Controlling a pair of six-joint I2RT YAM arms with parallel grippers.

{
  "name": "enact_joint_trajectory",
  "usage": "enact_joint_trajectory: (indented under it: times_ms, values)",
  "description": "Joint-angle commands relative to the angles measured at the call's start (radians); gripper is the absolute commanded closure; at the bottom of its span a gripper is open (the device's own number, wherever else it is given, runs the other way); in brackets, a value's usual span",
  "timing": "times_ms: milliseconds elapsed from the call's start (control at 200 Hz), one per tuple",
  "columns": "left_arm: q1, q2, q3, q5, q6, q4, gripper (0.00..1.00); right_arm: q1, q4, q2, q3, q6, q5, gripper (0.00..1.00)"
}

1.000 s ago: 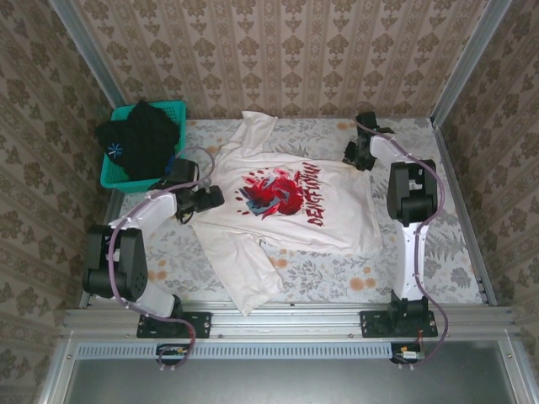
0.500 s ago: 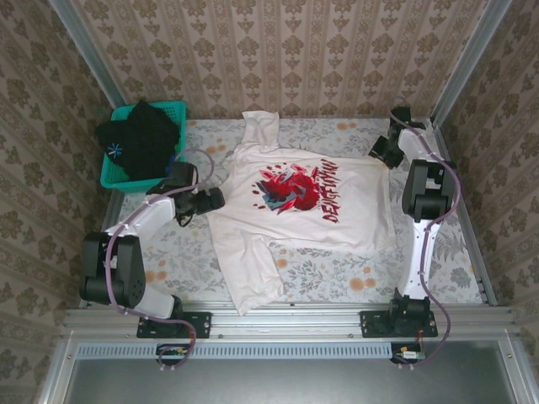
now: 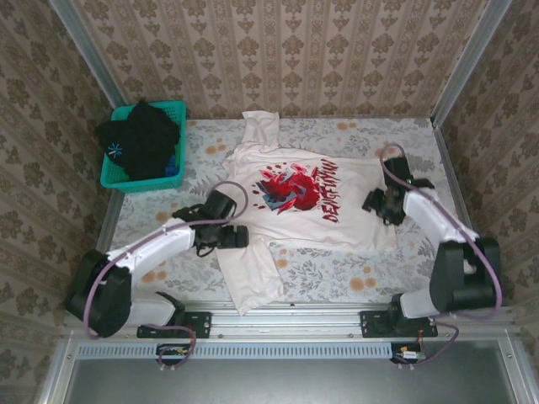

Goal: Fold and stack the t-shirts

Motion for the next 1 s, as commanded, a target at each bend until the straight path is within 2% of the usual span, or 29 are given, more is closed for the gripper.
enact_joint_trajectory:
  times_ms: [0,100,170,320,440,480,610,755,915,995]
  values:
    - [-0.127,-0.065,-0.005,-0.035,-0.066,-0.110,0.05,-0.006,-0.018,-0.113,-0.153,0.094,0.099,0.32]
    - [-0.241,-0.102,-0.040,0.036,-0.081,-0.102,0.10,-0.022,0.014,-0.154,-0.238,0.126,0.064,0.35]
    - [-0.321,-0.118,-0.061,0.043,-0.095,-0.116,0.13,-0.022,0.047,-0.140,-0.263,0.139,0.041,0.37]
    - [-0.521,-0.166,-0.103,0.014,-0.137,-0.141,0.14,-0.031,0.093,-0.099,-0.270,0.139,0.022,0.43]
    - [-0.629,-0.173,-0.120,-0.008,-0.162,-0.120,0.15,-0.032,0.094,-0.102,-0.261,0.130,0.038,0.49]
    - [-0.645,-0.164,-0.125,-0.005,-0.173,-0.112,0.16,-0.034,0.086,-0.108,-0.263,0.124,0.057,0.51]
    - [-0.671,-0.127,-0.150,0.040,-0.191,-0.054,0.29,-0.060,0.071,-0.138,-0.280,0.105,0.061,0.52]
    - [-0.675,-0.131,-0.184,0.055,-0.229,-0.041,0.29,-0.087,0.051,-0.180,-0.289,0.086,0.073,0.49]
    - [-0.672,-0.161,-0.201,0.028,-0.320,-0.124,0.27,-0.089,0.062,-0.191,-0.293,0.082,0.055,0.49]
    - [-0.672,-0.153,-0.225,0.047,-0.341,-0.086,0.28,-0.089,0.060,-0.190,-0.292,0.077,0.058,0.49]
